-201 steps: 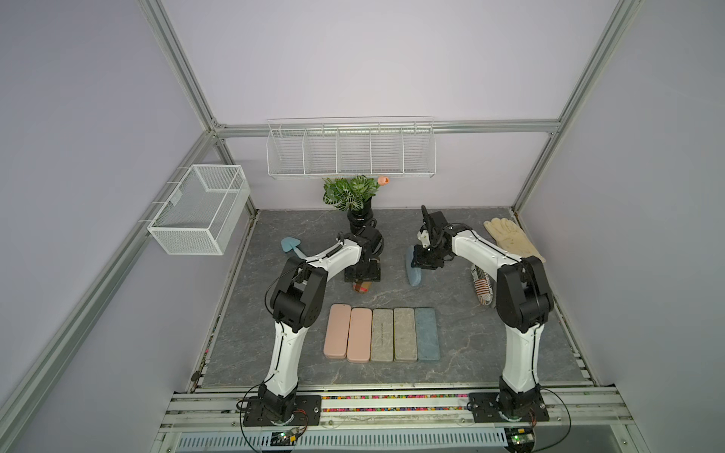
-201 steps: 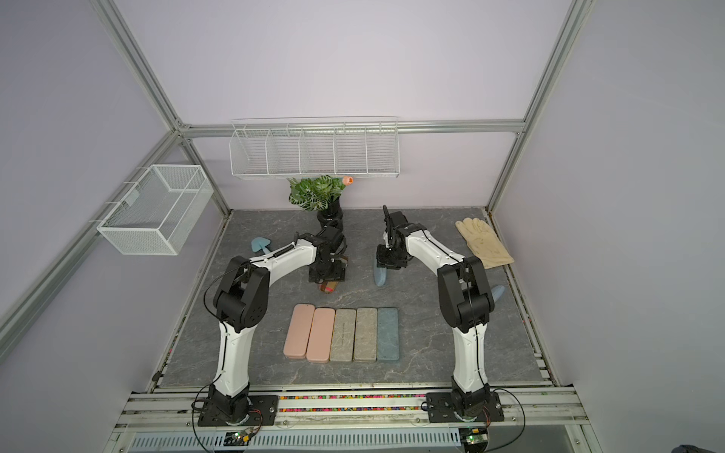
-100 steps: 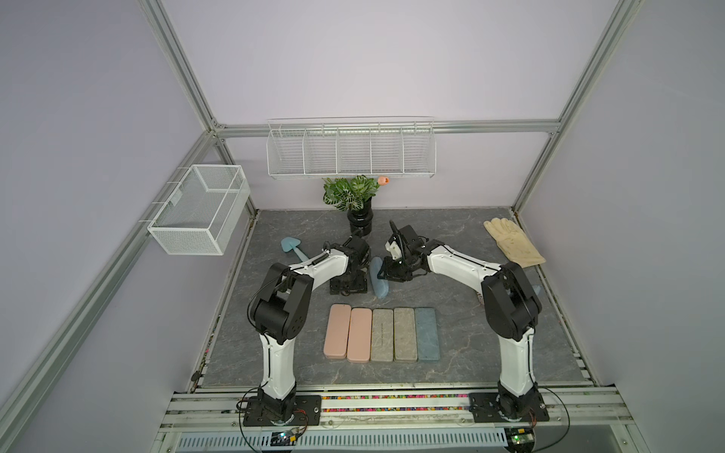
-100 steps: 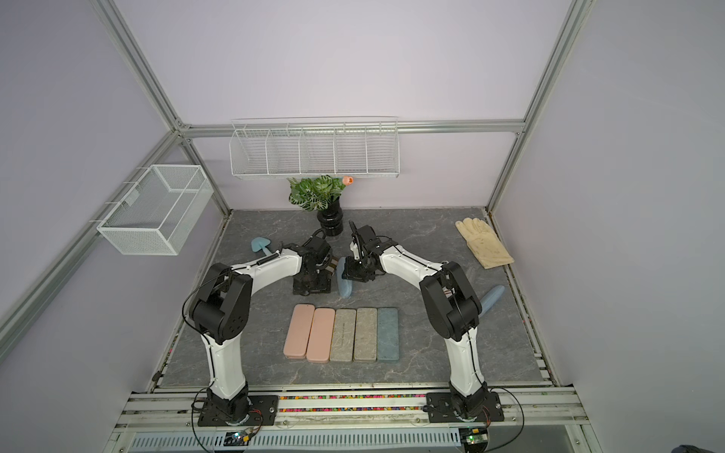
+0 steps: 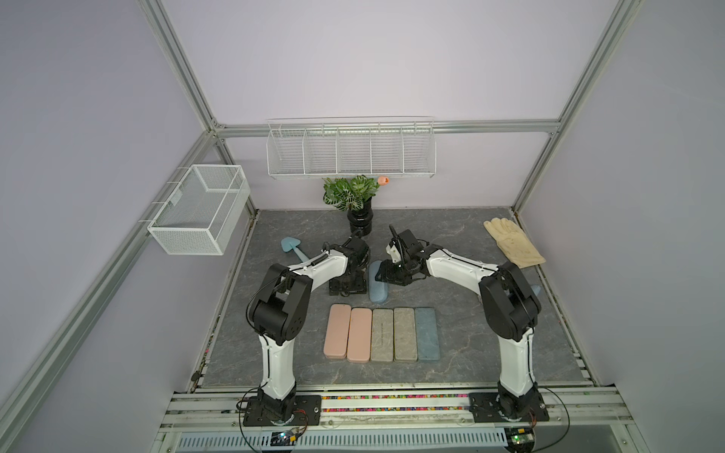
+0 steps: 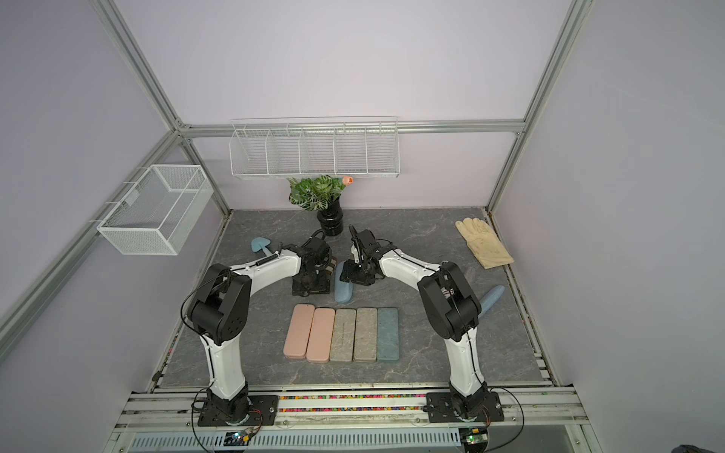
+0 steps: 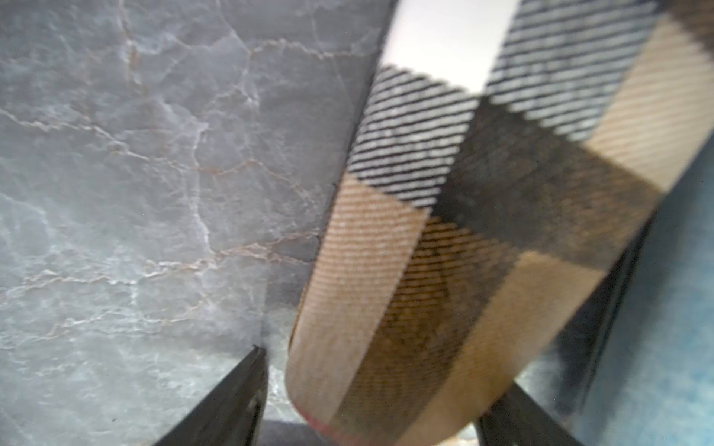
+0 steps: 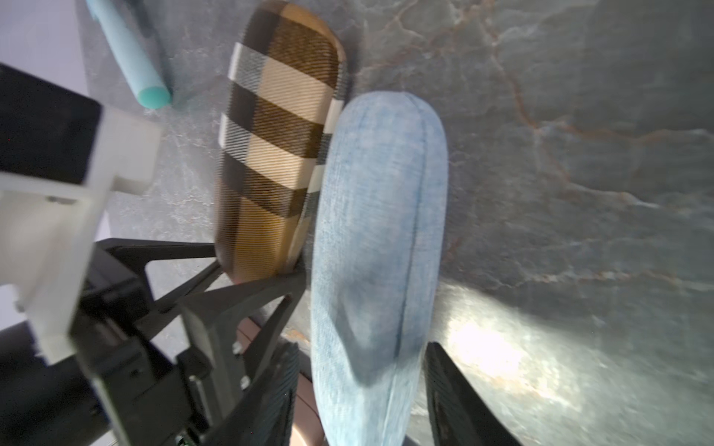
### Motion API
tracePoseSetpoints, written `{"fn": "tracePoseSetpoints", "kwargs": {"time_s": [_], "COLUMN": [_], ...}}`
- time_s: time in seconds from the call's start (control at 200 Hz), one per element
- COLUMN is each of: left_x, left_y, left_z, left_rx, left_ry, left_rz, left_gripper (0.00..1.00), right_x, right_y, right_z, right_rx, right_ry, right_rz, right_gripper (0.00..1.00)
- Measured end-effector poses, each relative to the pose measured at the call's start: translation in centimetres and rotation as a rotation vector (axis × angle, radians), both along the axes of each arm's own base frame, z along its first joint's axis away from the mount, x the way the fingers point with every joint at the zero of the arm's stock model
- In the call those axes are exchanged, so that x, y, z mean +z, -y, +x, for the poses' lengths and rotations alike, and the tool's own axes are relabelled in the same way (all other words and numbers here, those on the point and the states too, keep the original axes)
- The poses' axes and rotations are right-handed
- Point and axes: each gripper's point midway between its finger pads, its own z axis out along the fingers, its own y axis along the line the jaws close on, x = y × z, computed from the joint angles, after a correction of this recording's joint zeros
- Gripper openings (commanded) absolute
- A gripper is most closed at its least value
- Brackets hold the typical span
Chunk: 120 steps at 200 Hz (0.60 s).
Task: Close the glasses case
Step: Place the glasses case at the center of the board, then pick up the glasses case at the center of the board.
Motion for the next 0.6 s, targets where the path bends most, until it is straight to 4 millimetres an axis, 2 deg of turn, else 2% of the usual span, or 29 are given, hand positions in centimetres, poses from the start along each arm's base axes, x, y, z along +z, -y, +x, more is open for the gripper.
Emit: {"fn": "tracePoseSetpoints", "kwargs": {"time_s": [0.115,0.18,0.245,0.33,0.395,0.47,0.525,0.6], "left_x": [0.8,1.6,2.7,4.4,5.8,7.1,7.9,8.4], "left_y": [0.2,0.3,0.5,0.7,0.9,1.0,1.0,1.0], "left_z": [0.2,0.3,0.5,0.7,0.9,1.0,1.0,1.0], "left_rx": [0.001,0.004,0.006,0.008,0.009,0.011,0.013,0.013], "left_ry": [0.016,0.033,0.052,0.086,0.114,0.14,0.157,0.168], "left_rz": [-0.012,-0.026,-0.043,-0.071,-0.094,-0.115,-0.126,-0.132], "left_gripper": [0.8,0.8,0.81,0.81,0.81,0.81,0.81,0.81], "right_x": [1.0,2.9,5.7,9.6,11.1,11.0,9.9,8.1], "right_y": [2.2,3.9,6.0,10.1,14.2,19.3,23.0,26.7], "right_z": [-0.2,-0.2,0.2,0.8,1.3,1.4,1.1,0.1], "right_rx": [-0.004,-0.012,-0.03,-0.08,-0.135,-0.201,-0.243,-0.268], "right_ry": [0.027,0.073,0.134,0.209,0.228,0.2,0.149,0.064], "right_rz": [-0.108,-0.182,-0.252,-0.355,-0.442,-0.549,-0.629,-0.704], "right_gripper": [0.63,0.65,0.68,0.7,0.72,0.74,0.74,0.76]}}
